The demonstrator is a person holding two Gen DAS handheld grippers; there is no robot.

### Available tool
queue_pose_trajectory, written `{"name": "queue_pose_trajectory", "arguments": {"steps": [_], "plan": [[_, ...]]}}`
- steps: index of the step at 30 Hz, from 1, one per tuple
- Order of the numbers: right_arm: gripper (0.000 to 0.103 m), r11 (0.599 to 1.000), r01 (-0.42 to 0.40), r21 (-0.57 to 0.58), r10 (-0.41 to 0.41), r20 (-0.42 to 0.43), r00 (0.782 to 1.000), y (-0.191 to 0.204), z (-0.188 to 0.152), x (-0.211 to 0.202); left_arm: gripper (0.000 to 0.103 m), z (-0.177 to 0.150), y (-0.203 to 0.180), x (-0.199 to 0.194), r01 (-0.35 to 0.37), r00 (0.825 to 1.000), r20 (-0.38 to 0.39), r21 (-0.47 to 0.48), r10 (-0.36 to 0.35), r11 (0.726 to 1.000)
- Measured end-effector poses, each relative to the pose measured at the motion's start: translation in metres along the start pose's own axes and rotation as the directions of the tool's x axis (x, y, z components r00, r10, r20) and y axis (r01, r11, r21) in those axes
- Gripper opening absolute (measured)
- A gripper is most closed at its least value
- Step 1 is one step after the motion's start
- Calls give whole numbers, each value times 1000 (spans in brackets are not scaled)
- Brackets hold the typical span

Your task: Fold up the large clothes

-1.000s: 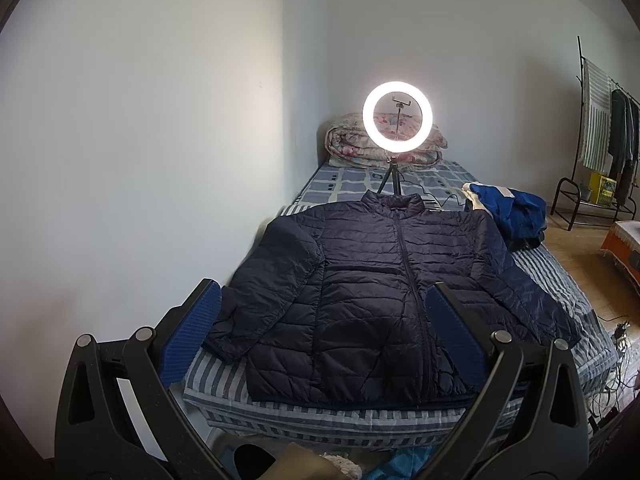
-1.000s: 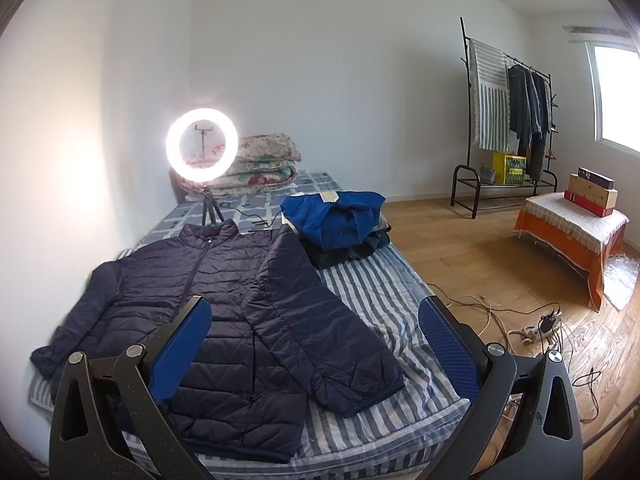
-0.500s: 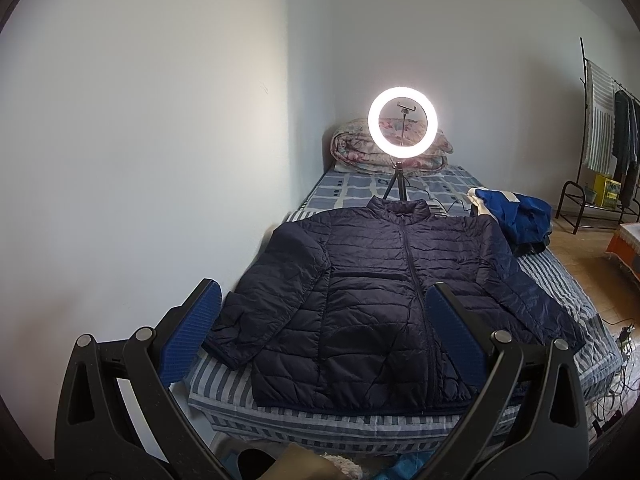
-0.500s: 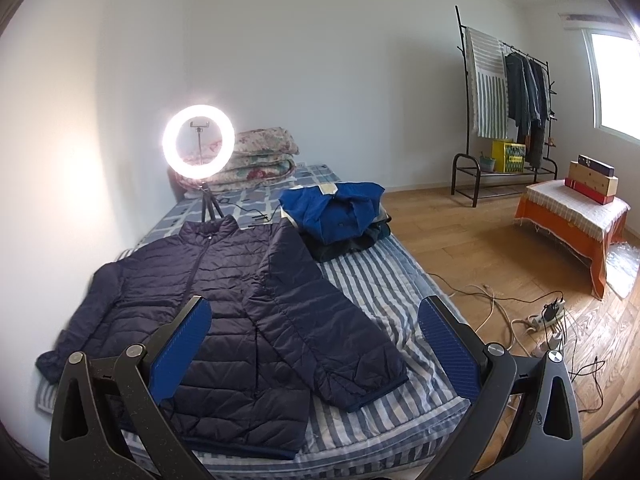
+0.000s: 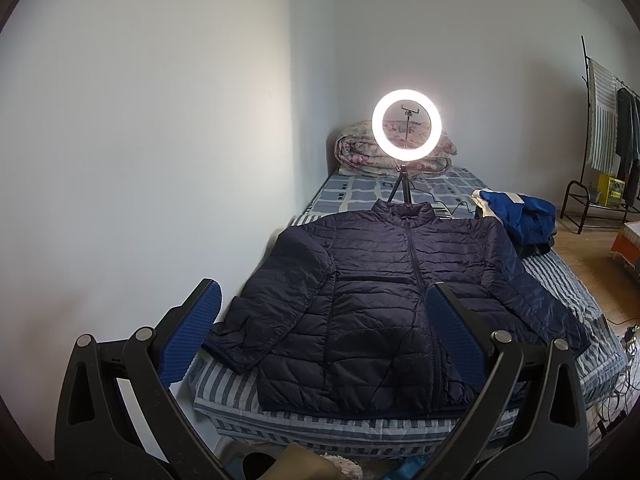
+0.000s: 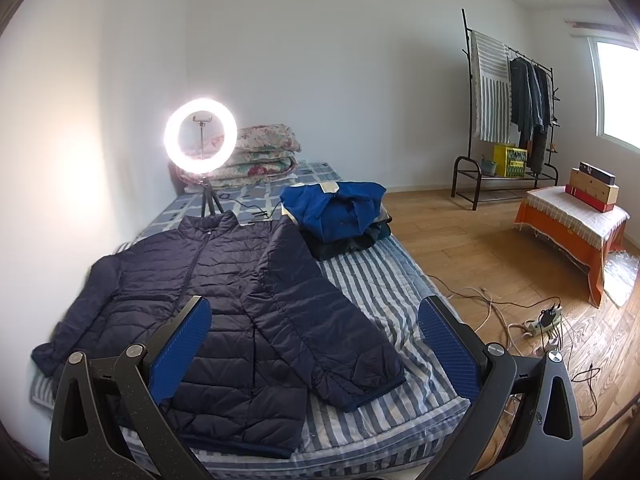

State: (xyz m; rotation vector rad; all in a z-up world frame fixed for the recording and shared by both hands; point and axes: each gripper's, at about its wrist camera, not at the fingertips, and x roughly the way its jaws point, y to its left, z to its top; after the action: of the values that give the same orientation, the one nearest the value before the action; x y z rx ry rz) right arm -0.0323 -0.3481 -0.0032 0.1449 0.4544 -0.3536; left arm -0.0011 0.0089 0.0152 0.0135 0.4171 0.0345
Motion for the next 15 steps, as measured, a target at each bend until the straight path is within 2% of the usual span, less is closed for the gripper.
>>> {"name": "queue_pose_trajectory", "arguments": {"steps": [15], "plan": [[103, 1000, 5, -15, -5, 3, 1000, 3, 1, 0, 103, 0, -2, 1, -4, 1000, 3, 0, 4, 1000]]}}
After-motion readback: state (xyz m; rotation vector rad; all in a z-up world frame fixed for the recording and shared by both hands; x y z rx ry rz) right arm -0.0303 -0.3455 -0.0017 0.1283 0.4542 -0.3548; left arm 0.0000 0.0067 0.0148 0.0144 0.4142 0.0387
